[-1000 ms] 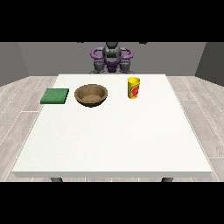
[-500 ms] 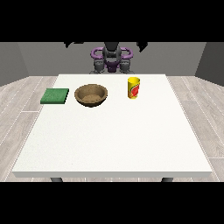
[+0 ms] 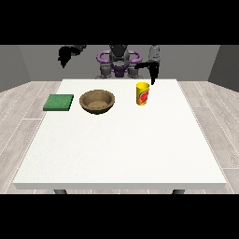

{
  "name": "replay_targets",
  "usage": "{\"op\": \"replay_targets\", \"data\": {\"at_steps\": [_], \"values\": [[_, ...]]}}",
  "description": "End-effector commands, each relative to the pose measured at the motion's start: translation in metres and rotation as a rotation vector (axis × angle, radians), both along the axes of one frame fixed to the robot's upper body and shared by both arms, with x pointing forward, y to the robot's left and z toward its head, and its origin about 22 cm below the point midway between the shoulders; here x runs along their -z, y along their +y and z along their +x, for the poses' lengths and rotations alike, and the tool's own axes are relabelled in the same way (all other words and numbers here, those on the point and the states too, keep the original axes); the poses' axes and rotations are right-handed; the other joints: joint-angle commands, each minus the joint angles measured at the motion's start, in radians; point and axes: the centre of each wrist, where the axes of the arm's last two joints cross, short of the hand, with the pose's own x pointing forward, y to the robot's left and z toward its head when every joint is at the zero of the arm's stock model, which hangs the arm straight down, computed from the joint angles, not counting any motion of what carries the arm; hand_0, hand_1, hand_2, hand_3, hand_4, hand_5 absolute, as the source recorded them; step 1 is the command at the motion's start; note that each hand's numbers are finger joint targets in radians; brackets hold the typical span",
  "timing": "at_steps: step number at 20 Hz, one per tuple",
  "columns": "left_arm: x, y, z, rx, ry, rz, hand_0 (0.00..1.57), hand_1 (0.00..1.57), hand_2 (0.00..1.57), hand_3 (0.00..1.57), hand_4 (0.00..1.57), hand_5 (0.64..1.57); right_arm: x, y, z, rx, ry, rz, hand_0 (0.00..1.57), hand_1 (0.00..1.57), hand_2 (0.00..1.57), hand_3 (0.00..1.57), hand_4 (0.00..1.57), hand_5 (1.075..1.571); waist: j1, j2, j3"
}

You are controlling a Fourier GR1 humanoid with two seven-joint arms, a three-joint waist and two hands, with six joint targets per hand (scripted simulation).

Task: Pick the cup and pour the ball into the bowl, then pick the bowl and place it on the pad

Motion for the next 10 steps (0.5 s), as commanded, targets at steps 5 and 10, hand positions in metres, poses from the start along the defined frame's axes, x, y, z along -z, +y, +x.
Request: {"op": "replay_targets", "data": {"at_steps": [5, 10], "values": [[0.057, 0.012, 0.014, 0.010, 0.084, 0.003, 0.00, 0.00, 0.00, 0.00, 0.00, 1.442, 0.015, -0.044, 0.008, 0.023, 0.030, -0.013, 0.00, 0.00, 0.00, 0.00, 0.66, 1.558, 0.001, -0.036, 0.0002], [0.081, 0.006, 0.026, 0.027, 0.105, 0.035, 0.00, 0.00, 0.00, 0.00, 0.16, 1.432, 0.036, -0.036, 0.020, 0.055, 0.054, 0.000, 0.00, 0.00, 0.00, 0.00, 0.67, 1.562, 0.023, -0.047, 0.0002]]}}
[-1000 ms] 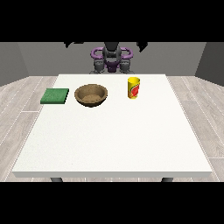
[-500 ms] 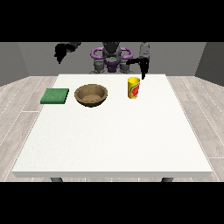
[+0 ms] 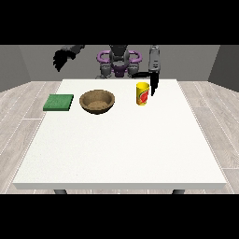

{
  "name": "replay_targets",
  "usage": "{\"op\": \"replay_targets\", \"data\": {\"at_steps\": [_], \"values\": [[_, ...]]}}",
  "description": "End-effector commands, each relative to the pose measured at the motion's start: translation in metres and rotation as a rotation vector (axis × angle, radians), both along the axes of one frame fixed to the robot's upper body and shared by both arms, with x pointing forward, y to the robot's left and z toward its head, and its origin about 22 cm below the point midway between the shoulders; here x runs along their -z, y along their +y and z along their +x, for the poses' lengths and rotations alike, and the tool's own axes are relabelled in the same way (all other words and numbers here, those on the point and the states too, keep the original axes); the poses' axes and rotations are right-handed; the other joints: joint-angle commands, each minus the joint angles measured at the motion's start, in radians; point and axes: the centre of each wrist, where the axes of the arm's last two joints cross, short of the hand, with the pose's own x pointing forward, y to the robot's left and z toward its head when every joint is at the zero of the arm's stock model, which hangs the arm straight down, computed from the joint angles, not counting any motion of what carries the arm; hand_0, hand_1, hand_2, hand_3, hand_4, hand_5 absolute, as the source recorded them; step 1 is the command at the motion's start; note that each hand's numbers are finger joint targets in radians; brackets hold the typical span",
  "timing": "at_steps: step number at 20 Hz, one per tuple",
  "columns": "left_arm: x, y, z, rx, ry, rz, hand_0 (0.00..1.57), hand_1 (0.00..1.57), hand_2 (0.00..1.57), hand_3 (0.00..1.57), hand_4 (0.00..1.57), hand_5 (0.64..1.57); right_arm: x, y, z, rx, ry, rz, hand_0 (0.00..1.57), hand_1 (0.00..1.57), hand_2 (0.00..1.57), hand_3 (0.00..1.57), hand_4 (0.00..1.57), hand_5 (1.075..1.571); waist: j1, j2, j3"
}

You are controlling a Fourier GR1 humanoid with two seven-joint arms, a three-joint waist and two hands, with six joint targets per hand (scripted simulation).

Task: Pick the cup and pour the ball into the bowl, then pick the bowl and place it on the pad

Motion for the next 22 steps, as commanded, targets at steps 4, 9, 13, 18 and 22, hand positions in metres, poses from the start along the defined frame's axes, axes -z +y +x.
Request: {"op": "replay_targets", "data": {"at_steps": [4, 9, 13, 18, 22], "values": [[0.036, 0.005, 0.005, -0.012, 0.041, -0.015, 0.00, 0.00, 0.00, 0.00, 0.19, 1.423, -0.020, -0.020, 0.010, 0.005, 0.046, -0.001, 0.00, 0.00, 0.00, 0.00, 0.67, 1.563, -0.003, -0.034, -0.0002], [0.048, 0.015, 0.013, -0.050, 0.028, -0.034, 0.00, 0.00, 0.00, 0.00, 0.65, 1.535, -0.003, -0.032, 0.004, -0.023, -0.009, -0.011, 0.00, 0.00, 0.00, 0.00, 0.68, 1.566, -0.044, 0.030, -0.0002], [0.065, 0.003, 0.002, -0.134, -0.007, 0.148, 1.15, 1.15, 1.57, 1.57, 1.31, 1.475, -0.030, -0.019, 0.010, -0.053, -0.067, 0.004, 0.00, 0.00, 0.00, 0.12, 0.65, 1.568, -0.091, 0.066, -0.0007], [0.059, 0.013, 0.018, -0.246, -0.046, 0.162, 1.28, 1.28, 1.57, 1.57, 1.37, 1.457, -0.055, -0.046, 0.005, -0.113, -0.085, -0.024, 0.00, 0.00, 0.00, 0.16, 0.64, 1.568, -0.153, 0.106, -0.0007], [0.065, -0.020, 0.010, -0.174, 0.022, 0.288, 1.28, 1.28, 1.57, 1.57, 1.41, 1.413, -0.049, -0.085, 0.013, -0.017, 0.021, 0.020, 0.00, 0.00, 0.00, 0.18, 0.63, 1.566, -0.072, -0.026, 0.0007]]}}
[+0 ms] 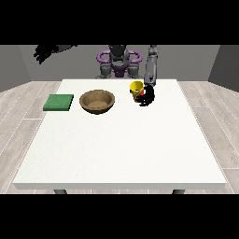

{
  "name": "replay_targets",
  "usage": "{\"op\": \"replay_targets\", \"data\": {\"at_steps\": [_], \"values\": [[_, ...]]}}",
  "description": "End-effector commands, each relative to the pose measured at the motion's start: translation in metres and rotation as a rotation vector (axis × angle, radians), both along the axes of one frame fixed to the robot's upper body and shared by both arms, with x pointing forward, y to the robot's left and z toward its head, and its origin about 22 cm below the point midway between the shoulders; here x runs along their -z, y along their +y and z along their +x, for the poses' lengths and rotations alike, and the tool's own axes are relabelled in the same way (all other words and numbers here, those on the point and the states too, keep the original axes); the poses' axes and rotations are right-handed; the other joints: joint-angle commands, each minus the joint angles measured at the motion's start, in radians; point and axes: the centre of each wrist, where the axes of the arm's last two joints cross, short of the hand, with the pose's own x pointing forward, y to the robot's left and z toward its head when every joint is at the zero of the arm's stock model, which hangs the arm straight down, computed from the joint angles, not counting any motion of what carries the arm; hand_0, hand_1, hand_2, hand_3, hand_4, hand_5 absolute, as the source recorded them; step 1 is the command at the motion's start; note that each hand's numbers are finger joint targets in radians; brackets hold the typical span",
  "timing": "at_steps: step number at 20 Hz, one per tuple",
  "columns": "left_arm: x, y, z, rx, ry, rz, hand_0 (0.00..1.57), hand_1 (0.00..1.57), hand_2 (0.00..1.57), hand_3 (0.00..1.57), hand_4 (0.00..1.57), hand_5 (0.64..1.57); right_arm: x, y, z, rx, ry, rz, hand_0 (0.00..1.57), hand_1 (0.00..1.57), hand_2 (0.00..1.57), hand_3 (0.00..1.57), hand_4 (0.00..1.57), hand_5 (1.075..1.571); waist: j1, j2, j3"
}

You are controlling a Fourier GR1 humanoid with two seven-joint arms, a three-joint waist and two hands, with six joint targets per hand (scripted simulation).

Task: Pick the cup and pour the ball into the bowl, then pick the bowl and place it on the pad

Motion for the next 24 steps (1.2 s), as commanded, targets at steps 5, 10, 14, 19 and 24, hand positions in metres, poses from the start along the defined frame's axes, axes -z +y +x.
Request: {"op": "replay_targets", "data": {"at_steps": [5, 10, 14, 19, 24], "values": [[-0.024, -0.063, 0.022, 0.027, 0.100, 0.301, 1.29, 1.29, 1.57, 1.57, 1.41, 1.467, 0.040, -0.027, -0.003, 0.056, 0.174, 0.019, 0.00, 0.00, 0.00, 0.31, 0.63, 1.563, 0.053, -0.186, -0.0010], [-0.040, -0.052, 0.042, -0.019, 0.054, 0.752, 1.36, 1.36, 1.57, 1.57, 1.45, 1.533, 0.047, -0.019, 0.002, 0.026, 0.214, 0.009, 0.00, 0.00, 0.00, 0.17, 0.64, 1.562, 0.032, -0.217, 0.0048], [-0.049, -0.087, 0.054, -0.014, 0.085, 0.966, 1.36, 1.36, 1.57, 1.57, 1.44, 1.545, 0.059, -0.034, 0.003, 0.065, 0.240, 0.048, 0.00, 0.00, 0.00, 0.08, 0.68, 1.561, 0.051, -0.240, 0.0036], [-0.059, -0.152, 0.050, 0.051, 0.156, 1.034, 1.36, 1.36, 1.57, 1.57, 1.44, 1.545, 0.082, -0.060, -0.013, 0.081, 0.297, 0.080, 0.00, 0.00, 0.00, 0.00, 0.69, 1.560, 0.101, -0.271, -0.0027], [-0.085, -0.179, 0.058, -0.014, 0.116, 1.230, 1.31, 1.31, 1.57, 1.57, 1.47, 1.529, 0.080, -0.068, -0.004, 0.073, 0.281, 0.071, 0.00, 0.00, 0.00, 0.17, 0.70, 1.560, 0.080, -0.254, -0.0024]]}}
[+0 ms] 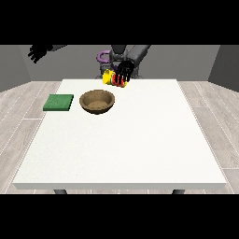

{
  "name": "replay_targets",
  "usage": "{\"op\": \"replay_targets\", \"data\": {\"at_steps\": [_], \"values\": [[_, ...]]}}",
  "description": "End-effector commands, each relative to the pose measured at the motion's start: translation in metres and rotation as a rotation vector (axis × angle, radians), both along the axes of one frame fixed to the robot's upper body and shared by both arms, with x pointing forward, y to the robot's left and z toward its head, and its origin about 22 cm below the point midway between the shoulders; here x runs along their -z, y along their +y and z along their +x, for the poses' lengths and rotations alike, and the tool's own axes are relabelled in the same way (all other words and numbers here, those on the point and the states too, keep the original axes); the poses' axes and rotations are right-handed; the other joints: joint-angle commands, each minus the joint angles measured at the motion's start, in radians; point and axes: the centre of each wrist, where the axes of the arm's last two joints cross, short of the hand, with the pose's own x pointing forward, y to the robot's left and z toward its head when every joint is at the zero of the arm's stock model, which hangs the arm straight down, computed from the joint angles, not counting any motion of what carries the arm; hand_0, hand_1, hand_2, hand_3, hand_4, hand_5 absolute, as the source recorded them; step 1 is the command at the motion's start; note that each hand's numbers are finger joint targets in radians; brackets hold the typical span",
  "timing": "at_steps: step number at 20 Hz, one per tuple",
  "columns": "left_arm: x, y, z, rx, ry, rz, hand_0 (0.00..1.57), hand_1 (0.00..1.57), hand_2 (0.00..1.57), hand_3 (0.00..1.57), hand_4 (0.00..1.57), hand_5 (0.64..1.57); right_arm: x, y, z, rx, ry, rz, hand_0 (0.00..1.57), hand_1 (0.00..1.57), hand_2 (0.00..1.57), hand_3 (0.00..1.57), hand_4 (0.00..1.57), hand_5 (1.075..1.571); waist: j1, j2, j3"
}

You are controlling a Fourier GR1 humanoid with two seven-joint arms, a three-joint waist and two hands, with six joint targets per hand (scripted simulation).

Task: Pick the cup and pour the ball into the bowl, then pick the bowl and place it on the pad

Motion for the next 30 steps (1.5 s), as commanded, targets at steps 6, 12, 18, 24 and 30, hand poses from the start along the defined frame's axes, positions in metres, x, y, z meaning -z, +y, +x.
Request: {"op": "replay_targets", "data": {"at_steps": [6, 12, 18, 24, 30], "values": [[-0.031, -0.038, 0.011, -0.054, -0.106, 0.457, 1.47, 1.47, 1.57, 1.57, 1.10, 1.570, -0.003, 0.023, 0.025, -0.032, 0.022, -0.005, 0.00, 0.00, 0.00, 0.25, 0.70, 1.556, -0.034, -0.034, -0.0019], [-0.045, -0.070, -0.008, -0.018, -0.104, 0.638, 0.41, 0.41, 1.34, 1.55, 1.02, 1.571, 0.011, 0.035, 0.035, -0.074, 0.031, 0.004, 0.00, 0.00, 0.00, 0.33, 0.69, 1.553, -0.067, -0.009, -0.0016], [-0.052, -0.086, -0.026, 0.044, -0.060, 0.709, 0.00, 0.00, 1.14, 1.57, 1.12, 1.571, 0.006, 0.047, 0.046, -0.066, 0.016, 0.006, 0.00, 0.00, 0.00, 0.17, 0.71, 1.550, -0.050, -0.021, -0.0024], [-0.078, -0.052, -0.007, 0.000, -0.160, 0.330, 0.75, 0.75, 1.57, 1.54, 1.11, 1.556, 0.014, 0.034, 0.034, 0.045, 0.004, -0.001, 0.00, 0.00, 0.00, 0.05, 0.71, 1.548, 0.069, -0.003, -0.0038], [-0.129, -0.001, 0.008, -0.003, -0.083, -0.357, 0.64, 0.64, 0.94, 0.67, 1.28, 1.545, 0.021, 0.020, 0.022, 0.159, 0.061, 0.002, 0.00, 0.00, 0.00, 0.13, 0.78, 1.559, 0.216, -0.043, -0.0131]]}}
